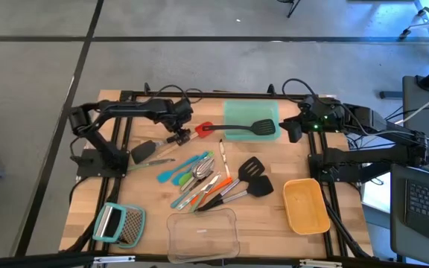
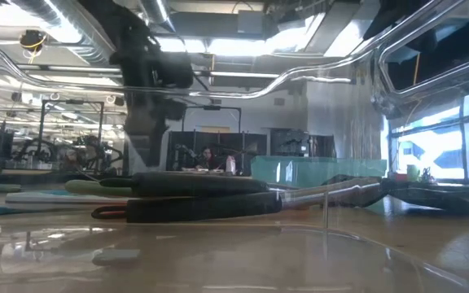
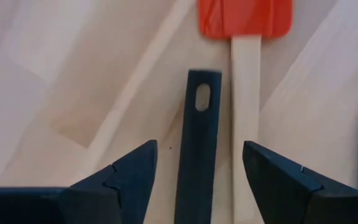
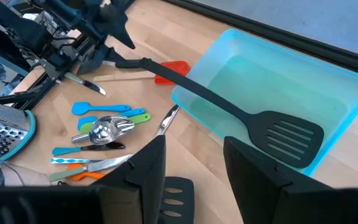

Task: Pick & Place Kitchen Items
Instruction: Put the black spatula into the green bin

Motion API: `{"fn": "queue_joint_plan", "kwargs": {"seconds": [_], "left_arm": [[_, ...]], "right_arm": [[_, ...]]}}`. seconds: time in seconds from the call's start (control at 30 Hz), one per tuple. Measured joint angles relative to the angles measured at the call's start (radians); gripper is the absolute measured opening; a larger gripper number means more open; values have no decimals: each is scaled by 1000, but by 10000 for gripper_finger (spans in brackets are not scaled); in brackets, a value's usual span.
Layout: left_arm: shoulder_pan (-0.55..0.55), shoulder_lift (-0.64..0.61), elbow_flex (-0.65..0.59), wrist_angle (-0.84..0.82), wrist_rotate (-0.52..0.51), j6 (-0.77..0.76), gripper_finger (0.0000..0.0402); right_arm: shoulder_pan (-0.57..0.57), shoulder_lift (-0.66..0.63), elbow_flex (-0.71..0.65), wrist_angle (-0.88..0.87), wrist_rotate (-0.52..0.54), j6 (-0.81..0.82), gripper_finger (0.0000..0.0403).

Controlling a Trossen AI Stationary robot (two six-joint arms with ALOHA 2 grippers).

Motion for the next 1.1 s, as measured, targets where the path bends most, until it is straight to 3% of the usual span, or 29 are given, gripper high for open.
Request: {"fn": "queue_joint_plan", "kwargs": {"seconds": [0.57,0.7,0.93,1.1], "left_arm": [[-16,185,9,76,-5,60,226],[-25,207,12,78,-3,61,195],[-27,210,12,74,-16,31,90],[-18,193,9,65,-12,-17,88]], "right_arm": [[0,6,0,0,0,0,165],[0,6,0,0,1,0,165],[0,6,0,0,-12,0,165],[0,6,0,0,-12,0,165]]}}
